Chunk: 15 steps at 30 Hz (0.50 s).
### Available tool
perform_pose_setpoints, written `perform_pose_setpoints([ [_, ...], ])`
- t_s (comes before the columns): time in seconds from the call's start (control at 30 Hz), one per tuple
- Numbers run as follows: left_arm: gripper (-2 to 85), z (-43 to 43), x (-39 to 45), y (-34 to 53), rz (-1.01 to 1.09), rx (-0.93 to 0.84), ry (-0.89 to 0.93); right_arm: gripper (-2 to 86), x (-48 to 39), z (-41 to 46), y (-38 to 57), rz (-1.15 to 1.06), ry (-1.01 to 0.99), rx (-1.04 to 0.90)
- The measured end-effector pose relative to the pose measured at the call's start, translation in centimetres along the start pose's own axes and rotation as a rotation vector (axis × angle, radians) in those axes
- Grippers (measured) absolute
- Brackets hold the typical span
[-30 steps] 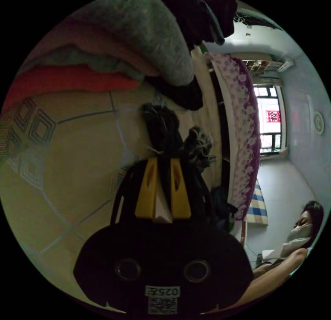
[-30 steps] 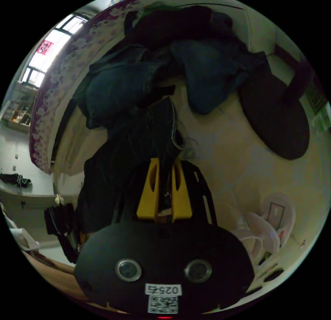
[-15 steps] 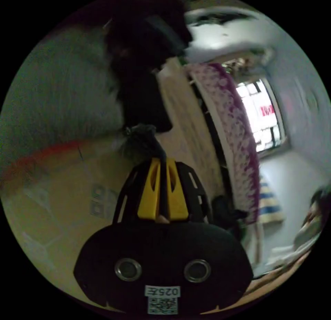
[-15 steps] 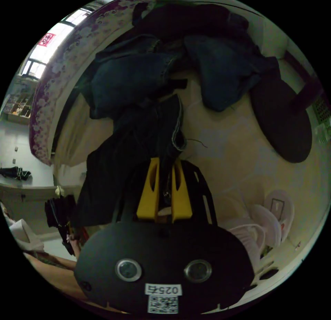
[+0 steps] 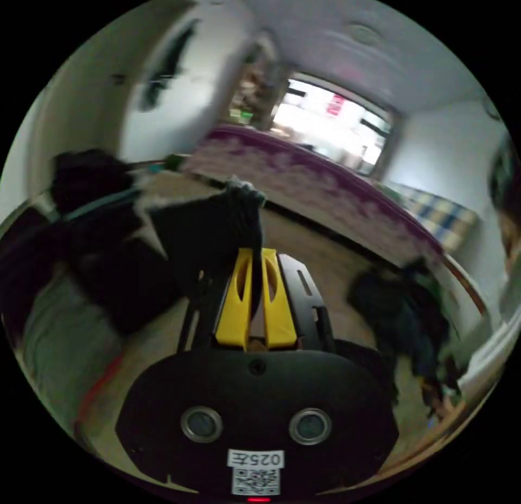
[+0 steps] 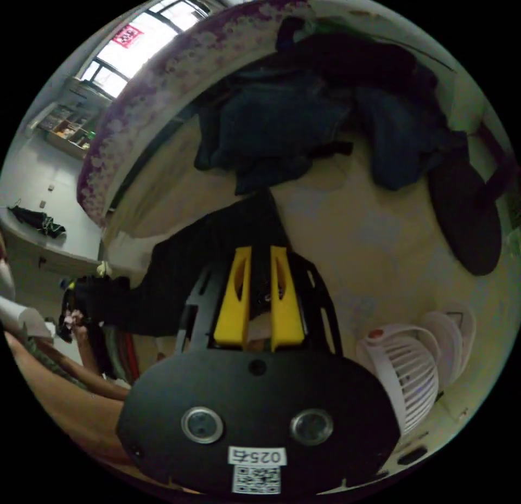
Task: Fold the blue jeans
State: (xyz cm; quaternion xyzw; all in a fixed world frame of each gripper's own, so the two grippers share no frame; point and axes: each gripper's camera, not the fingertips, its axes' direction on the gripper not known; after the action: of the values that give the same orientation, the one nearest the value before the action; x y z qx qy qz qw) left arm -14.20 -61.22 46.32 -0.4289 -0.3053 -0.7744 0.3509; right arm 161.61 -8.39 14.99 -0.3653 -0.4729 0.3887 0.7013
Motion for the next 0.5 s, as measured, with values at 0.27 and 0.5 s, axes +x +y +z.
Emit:
perform_pose_setpoints([
  [0.27, 1.5, 22.2, 27.4, 29.3, 0.481, -0.905, 0.832, 17.8, 10.5, 11.6, -0.2, 0.136, -0.724, -0.247],
  [0.5, 3.1, 19.9, 22.4, 34.9, 0.518, -0.959, 0.874, 18.5, 16.1, 21.7, 3.2, 0.115, -0.739, -0.399],
])
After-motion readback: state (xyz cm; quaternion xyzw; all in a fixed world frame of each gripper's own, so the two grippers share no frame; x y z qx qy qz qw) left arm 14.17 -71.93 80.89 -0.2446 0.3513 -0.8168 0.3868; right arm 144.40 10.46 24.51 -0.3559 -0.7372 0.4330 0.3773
